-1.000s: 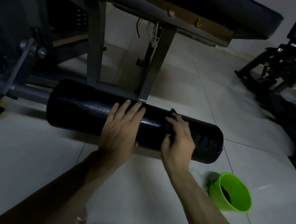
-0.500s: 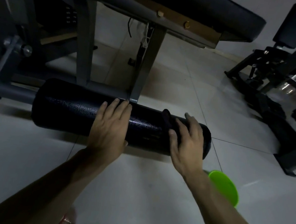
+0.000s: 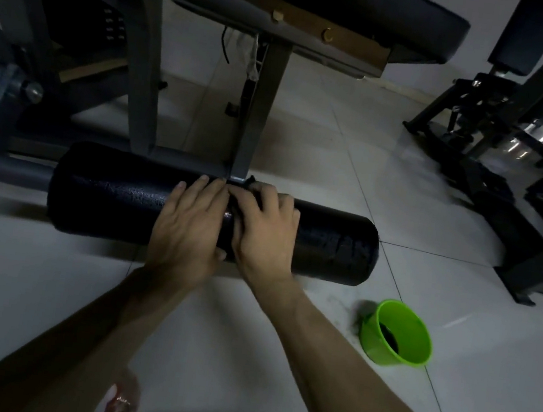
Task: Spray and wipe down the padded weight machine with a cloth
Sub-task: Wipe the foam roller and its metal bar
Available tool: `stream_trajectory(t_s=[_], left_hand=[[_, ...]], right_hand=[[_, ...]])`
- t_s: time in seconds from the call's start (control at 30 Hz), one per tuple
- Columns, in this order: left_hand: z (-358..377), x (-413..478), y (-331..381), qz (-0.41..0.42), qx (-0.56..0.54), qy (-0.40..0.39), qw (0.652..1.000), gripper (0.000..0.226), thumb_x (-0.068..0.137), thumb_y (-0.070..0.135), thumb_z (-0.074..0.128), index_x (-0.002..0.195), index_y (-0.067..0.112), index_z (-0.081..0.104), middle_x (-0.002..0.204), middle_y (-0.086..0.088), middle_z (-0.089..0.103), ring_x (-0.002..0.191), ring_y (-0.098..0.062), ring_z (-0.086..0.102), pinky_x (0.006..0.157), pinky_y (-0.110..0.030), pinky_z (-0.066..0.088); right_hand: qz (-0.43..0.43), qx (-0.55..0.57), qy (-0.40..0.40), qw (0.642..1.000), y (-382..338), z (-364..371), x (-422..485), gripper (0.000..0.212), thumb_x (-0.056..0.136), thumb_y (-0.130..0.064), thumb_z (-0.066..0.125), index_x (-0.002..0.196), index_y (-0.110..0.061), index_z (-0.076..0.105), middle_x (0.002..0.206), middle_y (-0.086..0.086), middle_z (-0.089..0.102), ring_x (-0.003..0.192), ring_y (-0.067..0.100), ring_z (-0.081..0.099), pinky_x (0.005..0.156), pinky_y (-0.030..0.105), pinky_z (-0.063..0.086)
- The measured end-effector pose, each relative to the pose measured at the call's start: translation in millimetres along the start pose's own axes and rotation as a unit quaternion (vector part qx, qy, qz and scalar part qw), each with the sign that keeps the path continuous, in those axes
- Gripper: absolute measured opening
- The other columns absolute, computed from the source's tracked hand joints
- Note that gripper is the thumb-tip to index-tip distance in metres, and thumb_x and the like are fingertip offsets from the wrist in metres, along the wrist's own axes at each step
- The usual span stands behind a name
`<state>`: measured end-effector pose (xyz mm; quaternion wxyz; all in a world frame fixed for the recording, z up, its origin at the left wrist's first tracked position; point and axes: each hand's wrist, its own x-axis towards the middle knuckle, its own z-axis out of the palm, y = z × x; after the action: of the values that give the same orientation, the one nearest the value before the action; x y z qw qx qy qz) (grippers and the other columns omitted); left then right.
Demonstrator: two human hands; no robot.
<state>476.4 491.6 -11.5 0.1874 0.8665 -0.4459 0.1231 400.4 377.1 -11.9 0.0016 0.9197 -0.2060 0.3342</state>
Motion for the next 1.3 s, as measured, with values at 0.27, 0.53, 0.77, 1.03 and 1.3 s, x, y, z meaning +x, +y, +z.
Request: stream_trajectory(t_s=[0.27,0.53,0.77,1.03,1.3], left_hand=[[13,-4,31,0.009,0.038,0.003,0.999,0.115,0.062,0.034,0.092,0.154,0.003,0.032,0.161,-0.017,0.036,0.151,-0.035,0.028,0.124,-0.054,0.021],[17,-1,29,0.029,0.042,-0.021,0.998,0.120,0.063,0.039,0.093,0.158,0.007,0.028,0.165,-0.013,0.029,0.152,-0.033,0.025,0.125,-0.052,0.022],[35,11,82,0.089,0.051,-0.011,0.995,0.109,0.067,0.029,0.085,0.158,0.004,0.030,0.164,-0.015,0.030,0.153,-0.033,0.027,0.126,-0.050,0.019],[44,17,85,0.081,0.084,0.018,0.993,0.079,0.083,0.003,0.058,0.158,0.005,0.031,0.161,-0.016,0.036,0.147,-0.034,0.035,0.121,-0.049,0.027],[44,25,89,0.061,0.093,-0.019,0.994,0.103,0.071,0.011,0.081,0.159,0.008,0.027,0.162,-0.012,0.033,0.147,-0.032,0.031,0.122,-0.048,0.022]], right_hand=[[0.000,0.091,0.002,0.996,26,3,2,0.037,0.089,-0.010,0.066,0.126,-0.013,0.070,0.128,0.007,0.063,0.115,0.028,0.056,0.095,0.047,0.044],[0.095,0.026,0.132,0.986,174,-43,-56,0.063,0.069,0.002,0.052,0.128,-0.011,0.072,0.122,0.012,0.065,0.108,0.037,0.059,0.092,0.053,0.046],[0.105,0.079,0.140,0.981,101,-10,-48,0.052,0.078,-0.001,0.060,0.127,-0.013,0.073,0.122,0.014,0.063,0.111,0.034,0.055,0.097,0.042,0.041],[0.208,0.107,0.159,0.959,174,-43,-46,0.050,0.082,-0.003,0.052,0.126,-0.016,0.073,0.113,0.007,0.065,0.106,0.027,0.060,0.099,0.041,0.047],[0.280,0.241,0.164,0.915,162,-35,-67,0.037,0.102,-0.005,0.057,0.138,-0.013,0.063,0.144,0.004,0.059,0.139,0.014,0.050,0.119,0.034,0.037]])
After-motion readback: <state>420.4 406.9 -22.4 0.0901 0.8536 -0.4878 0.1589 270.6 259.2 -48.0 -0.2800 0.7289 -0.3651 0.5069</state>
